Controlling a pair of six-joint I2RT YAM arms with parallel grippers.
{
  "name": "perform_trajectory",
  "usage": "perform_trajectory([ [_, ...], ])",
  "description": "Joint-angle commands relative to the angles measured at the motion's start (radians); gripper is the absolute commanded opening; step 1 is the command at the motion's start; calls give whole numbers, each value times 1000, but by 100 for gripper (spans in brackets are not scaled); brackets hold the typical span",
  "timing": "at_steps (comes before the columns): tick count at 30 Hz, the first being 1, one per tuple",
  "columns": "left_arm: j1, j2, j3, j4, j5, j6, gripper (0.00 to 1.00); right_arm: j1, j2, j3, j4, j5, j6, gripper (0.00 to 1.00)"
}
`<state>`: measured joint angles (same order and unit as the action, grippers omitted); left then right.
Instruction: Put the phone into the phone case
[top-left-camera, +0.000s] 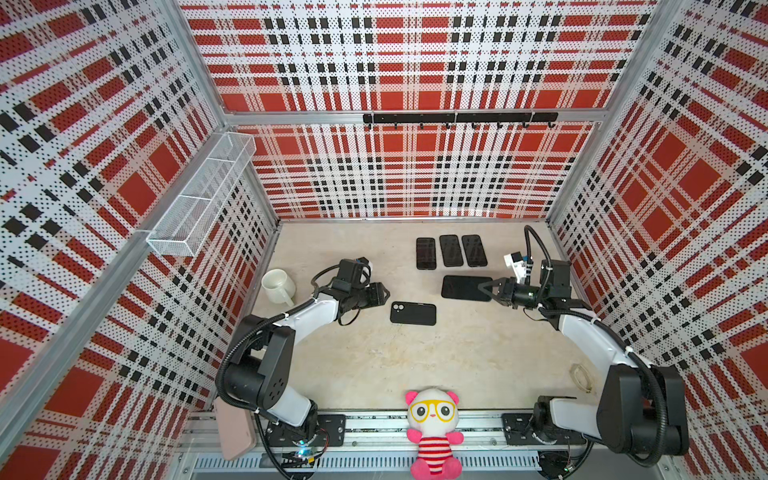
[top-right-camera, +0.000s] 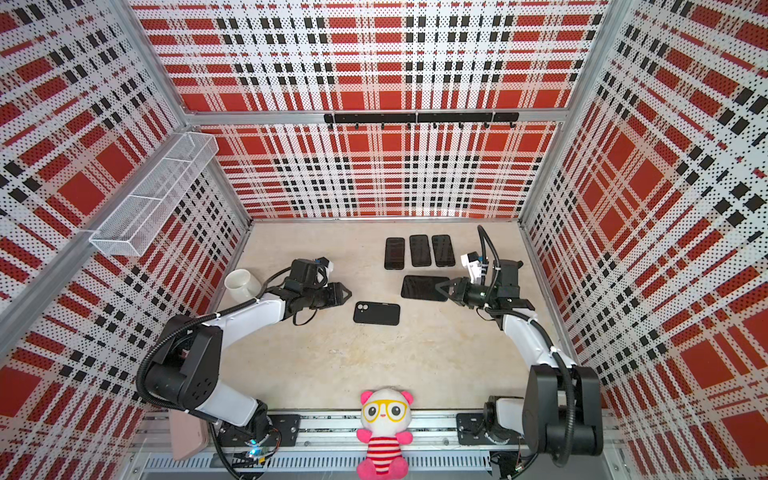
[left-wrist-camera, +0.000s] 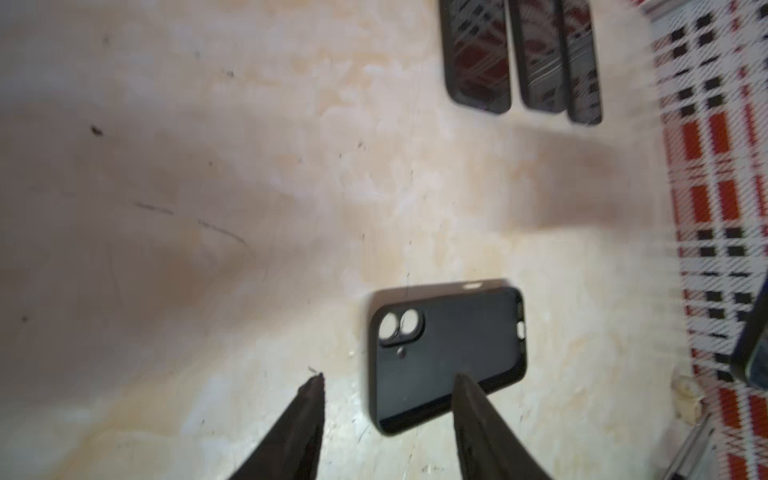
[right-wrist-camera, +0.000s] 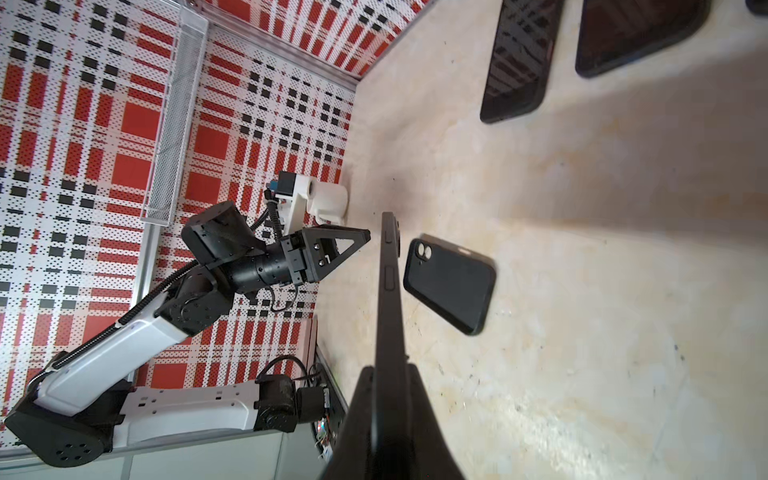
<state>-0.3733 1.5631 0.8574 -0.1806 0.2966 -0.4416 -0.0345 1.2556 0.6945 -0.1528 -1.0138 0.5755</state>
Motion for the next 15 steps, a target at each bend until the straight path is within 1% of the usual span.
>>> perform_trajectory([
  [1, -30, 25, 9, -83, -77, 34, 48, 12, -46, -43, -47, -3, -33, 0],
  [2, -39, 35, 8, -82, -79, 31, 47, 20, -56, -63, -32, 2, -29, 0],
  [5, -61, 61, 9, -59, -77, 19, 44, 43, -70, -114, 37, 1, 45, 0],
  [7, -73, 85, 17, -54, -77, 11, 42, 58, -68, -126, 67, 4, 64, 0],
  [9, -85, 107, 28, -50, -80, 7, 40, 65, -67, -122, 70, 9, 65, 0],
  [15, -110, 158, 40, -32, -79, -19, 30, 82, -49, -78, -1, 25, 17, 0],
])
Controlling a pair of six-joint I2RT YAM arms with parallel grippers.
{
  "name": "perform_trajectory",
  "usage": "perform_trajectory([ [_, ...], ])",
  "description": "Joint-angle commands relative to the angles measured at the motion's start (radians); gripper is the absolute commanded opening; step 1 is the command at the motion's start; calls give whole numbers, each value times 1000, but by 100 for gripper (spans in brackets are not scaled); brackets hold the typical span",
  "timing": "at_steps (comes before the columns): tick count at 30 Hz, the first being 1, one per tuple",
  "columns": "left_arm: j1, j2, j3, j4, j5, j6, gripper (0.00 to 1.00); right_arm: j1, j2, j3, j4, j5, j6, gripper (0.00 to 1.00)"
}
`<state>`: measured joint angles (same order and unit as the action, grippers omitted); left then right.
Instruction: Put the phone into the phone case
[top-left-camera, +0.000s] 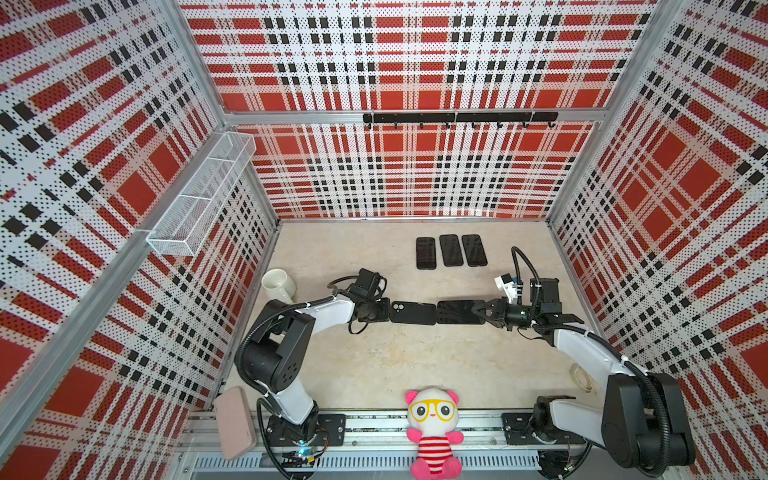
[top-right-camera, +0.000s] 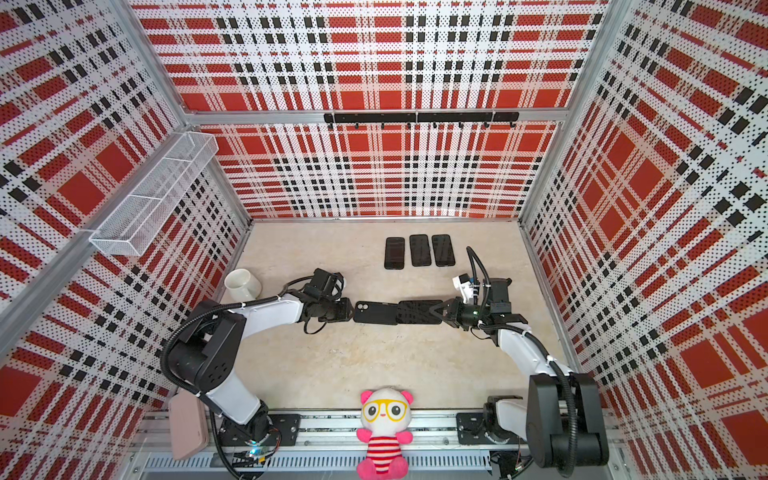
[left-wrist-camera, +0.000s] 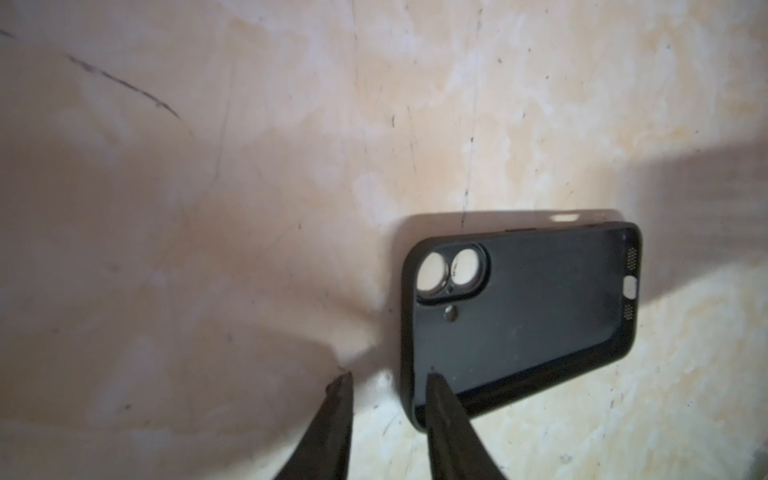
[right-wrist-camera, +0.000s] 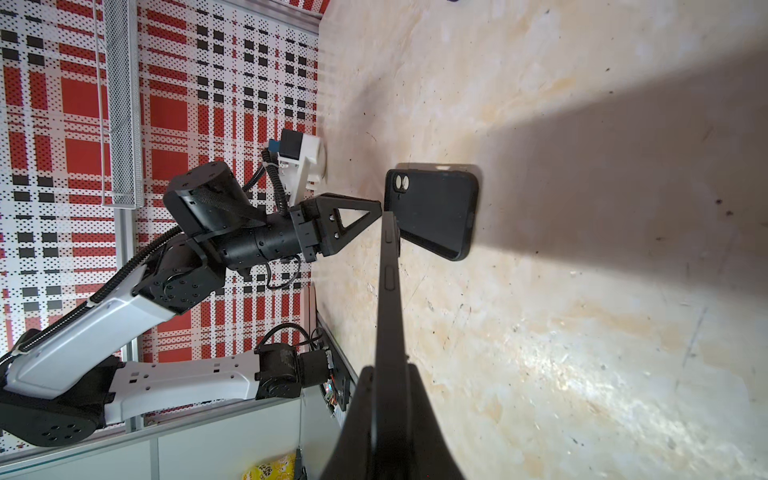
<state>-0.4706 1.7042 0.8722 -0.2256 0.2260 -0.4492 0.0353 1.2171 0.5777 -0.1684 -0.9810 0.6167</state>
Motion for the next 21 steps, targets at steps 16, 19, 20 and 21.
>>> perform_trajectory([
  [16, -77, 52, 25, 66, -11, -169, 12, 70, 147, 71, 127, 21, -13, 0],
  [19, -88, 46, 19, 73, -7, -187, 14, 86, 190, 76, 161, 22, -3, 0],
  [20, -88, 42, 18, 77, -1, -193, 18, 89, 202, 77, 169, 23, -2, 0],
  [21, -89, 35, 12, 90, 3, -201, 21, 90, 212, 78, 175, 26, -2, 0],
])
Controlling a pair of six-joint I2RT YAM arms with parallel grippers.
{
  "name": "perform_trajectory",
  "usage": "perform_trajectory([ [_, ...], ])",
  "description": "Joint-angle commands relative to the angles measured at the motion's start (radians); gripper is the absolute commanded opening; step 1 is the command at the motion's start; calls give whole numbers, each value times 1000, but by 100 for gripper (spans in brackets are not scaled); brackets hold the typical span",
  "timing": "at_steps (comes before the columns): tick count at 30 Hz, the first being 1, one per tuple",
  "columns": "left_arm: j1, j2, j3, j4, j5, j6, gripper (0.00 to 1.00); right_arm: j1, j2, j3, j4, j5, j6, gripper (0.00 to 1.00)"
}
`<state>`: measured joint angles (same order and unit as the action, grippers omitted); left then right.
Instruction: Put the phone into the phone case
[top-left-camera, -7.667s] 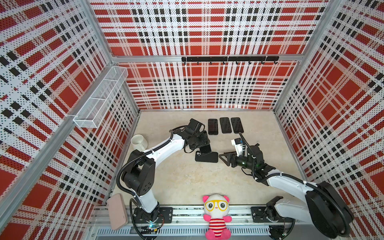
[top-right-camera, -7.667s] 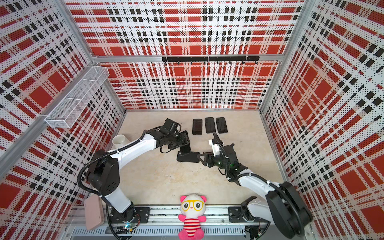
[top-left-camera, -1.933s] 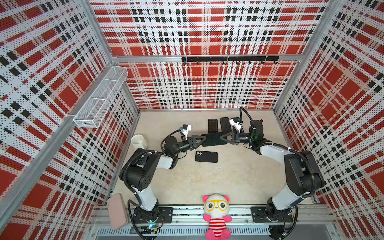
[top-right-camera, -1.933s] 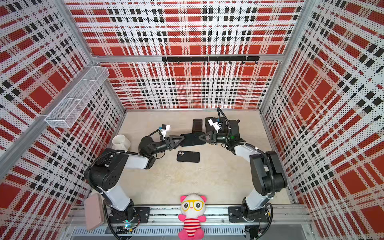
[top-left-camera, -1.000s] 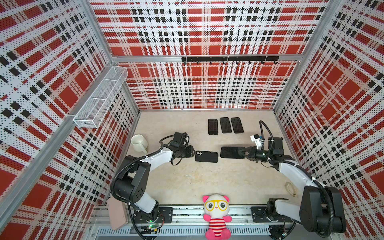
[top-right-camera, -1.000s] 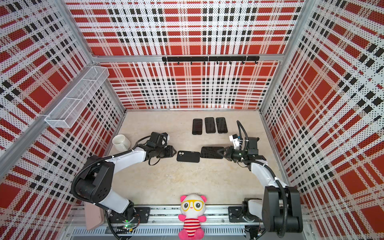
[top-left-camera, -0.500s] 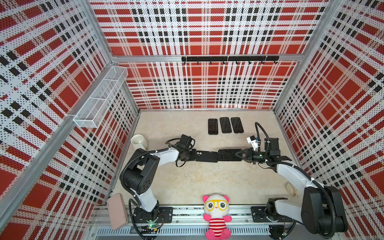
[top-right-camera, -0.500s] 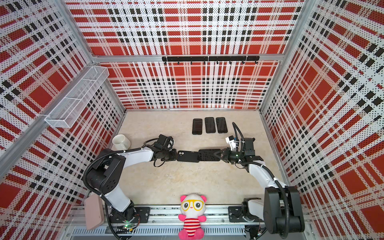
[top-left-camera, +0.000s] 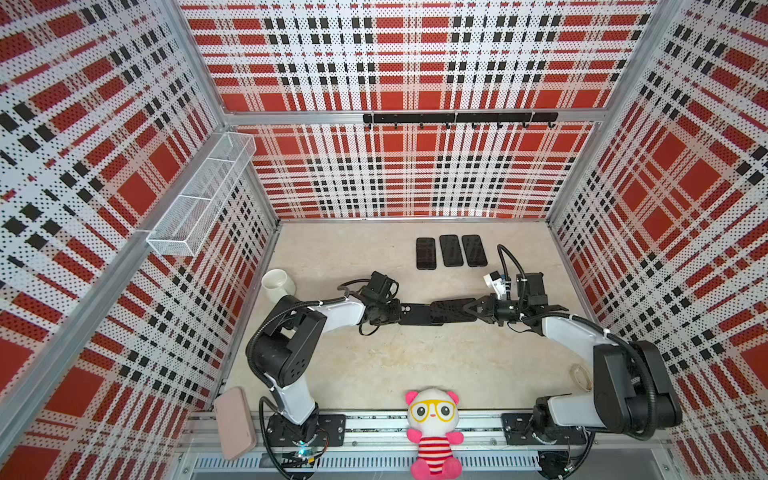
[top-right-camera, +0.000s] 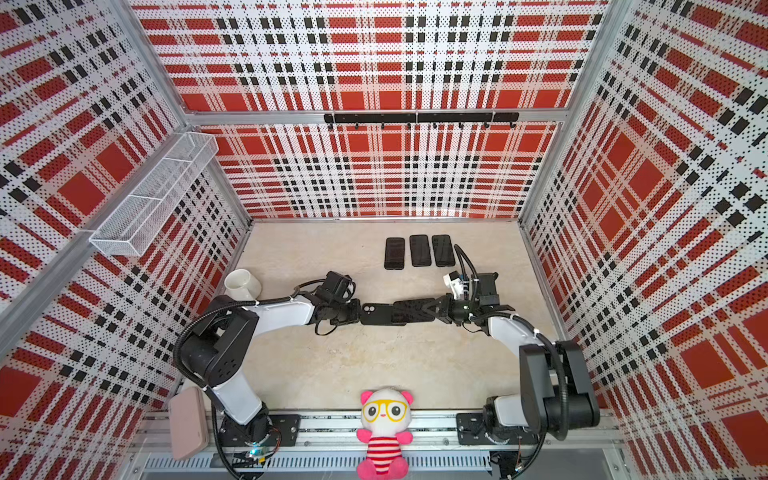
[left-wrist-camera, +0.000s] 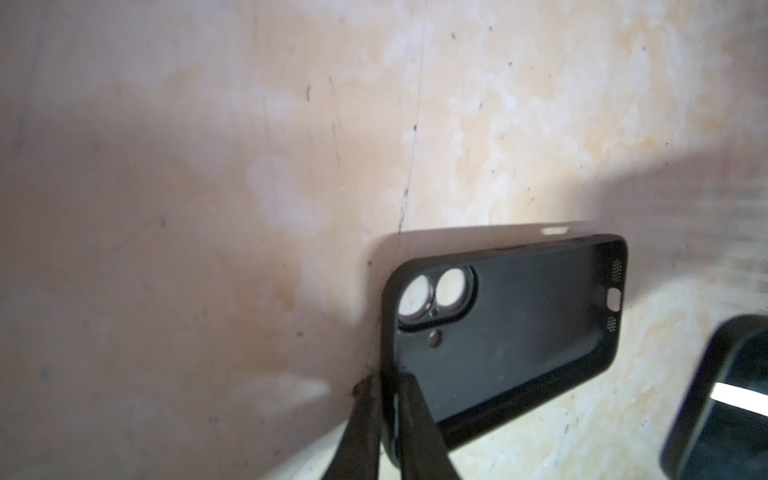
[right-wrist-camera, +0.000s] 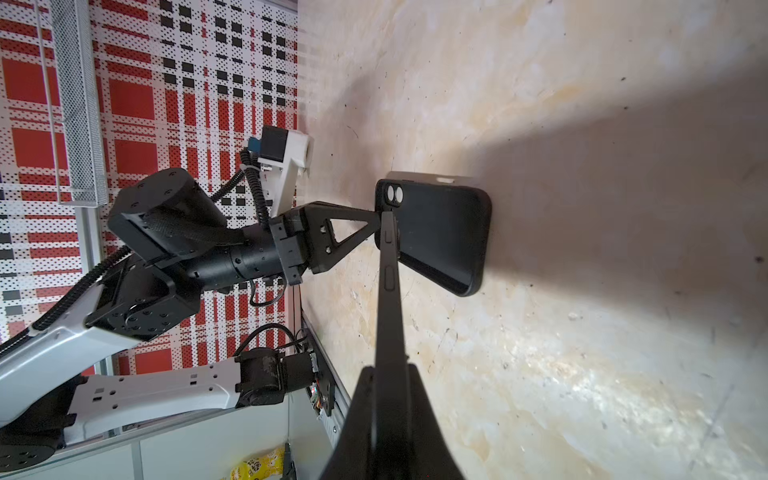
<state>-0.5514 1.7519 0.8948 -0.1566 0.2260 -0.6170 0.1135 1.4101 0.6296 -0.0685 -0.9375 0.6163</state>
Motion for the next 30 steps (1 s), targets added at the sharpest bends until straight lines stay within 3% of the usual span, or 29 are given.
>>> perform_trajectory([
  [1, -7, -18, -15, 35, 9, -40, 23, 14, 28, 27, 79, -15, -3, 0],
  [7, -2, -15, -17, 73, 40, -50, 27, 14, 77, 33, 88, -8, -18, 0],
  [30, -8, 13, -43, 129, 72, -69, 22, 61, 247, 109, 17, 114, -56, 0],
])
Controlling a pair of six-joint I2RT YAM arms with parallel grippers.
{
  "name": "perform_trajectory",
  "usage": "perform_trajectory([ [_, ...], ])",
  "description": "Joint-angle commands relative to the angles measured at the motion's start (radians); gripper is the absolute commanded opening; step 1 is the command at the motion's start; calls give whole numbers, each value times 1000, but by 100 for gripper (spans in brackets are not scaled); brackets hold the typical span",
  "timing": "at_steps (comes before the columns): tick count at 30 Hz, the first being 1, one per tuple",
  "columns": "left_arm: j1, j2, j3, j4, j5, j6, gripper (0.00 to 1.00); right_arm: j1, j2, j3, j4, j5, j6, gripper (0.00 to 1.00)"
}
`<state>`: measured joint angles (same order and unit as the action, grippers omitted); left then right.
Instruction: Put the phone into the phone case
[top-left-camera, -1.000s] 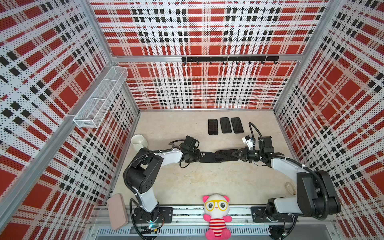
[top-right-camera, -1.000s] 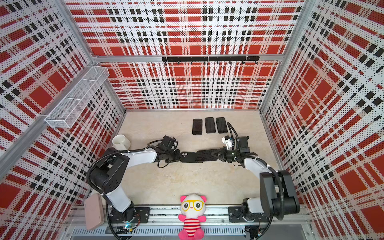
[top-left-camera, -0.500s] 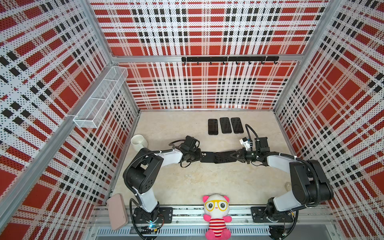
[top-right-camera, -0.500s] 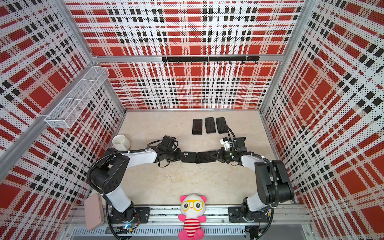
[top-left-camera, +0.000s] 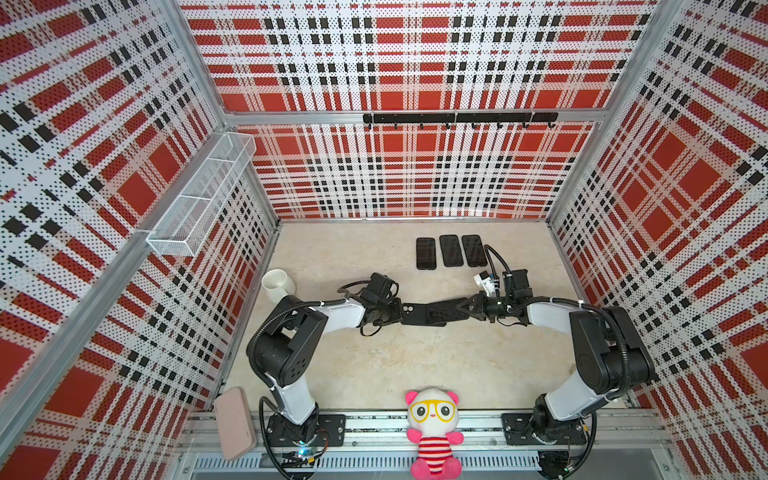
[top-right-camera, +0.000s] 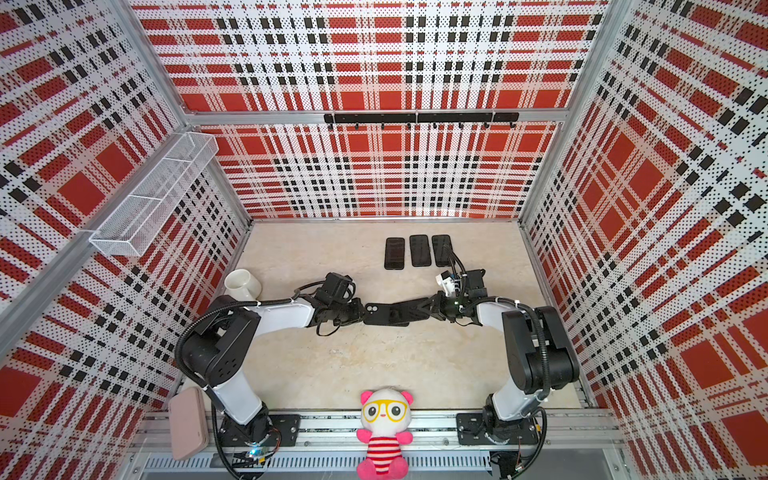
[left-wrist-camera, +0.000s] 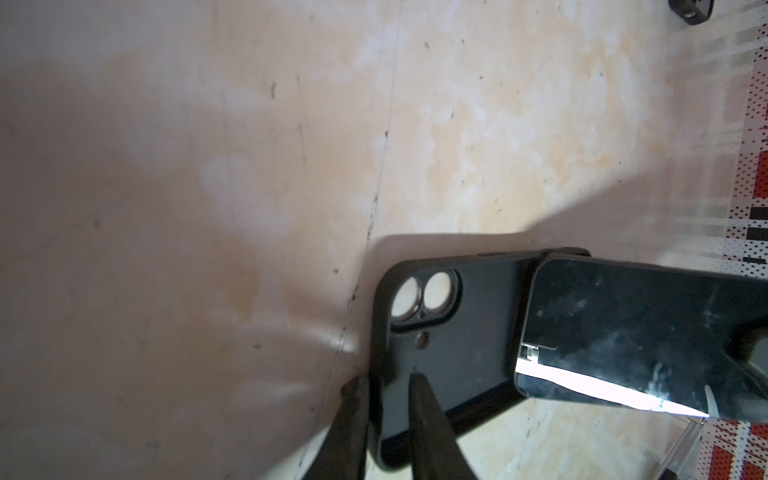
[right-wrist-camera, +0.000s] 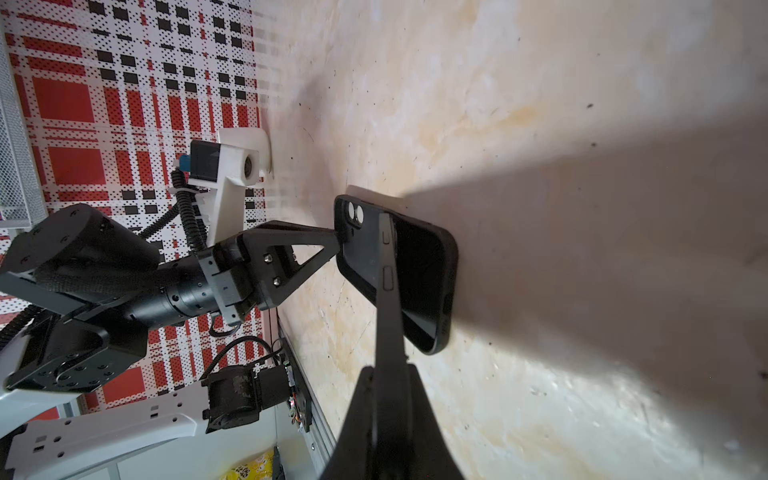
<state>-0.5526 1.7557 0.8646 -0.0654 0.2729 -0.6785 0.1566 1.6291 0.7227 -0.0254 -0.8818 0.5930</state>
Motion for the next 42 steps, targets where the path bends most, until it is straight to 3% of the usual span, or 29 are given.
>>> perform_trajectory([
  [1, -9, 9, -13, 43, 29, -10, 22, 25, 34, 17, -26, 65, -32, 0],
  [13, -35, 1, -38, 110, 53, -70, 21, 107, 123, 24, 80, 81, 52, 0],
  [22, -53, -23, -57, 177, 84, -121, 30, 160, 190, 28, 185, 82, 122, 0],
  [32, -87, -50, -88, 230, 93, -188, 30, 190, 230, 22, 244, 91, 166, 0],
  [42, -144, -70, -107, 280, 83, -253, 29, 203, 252, 1, 292, 85, 194, 8],
])
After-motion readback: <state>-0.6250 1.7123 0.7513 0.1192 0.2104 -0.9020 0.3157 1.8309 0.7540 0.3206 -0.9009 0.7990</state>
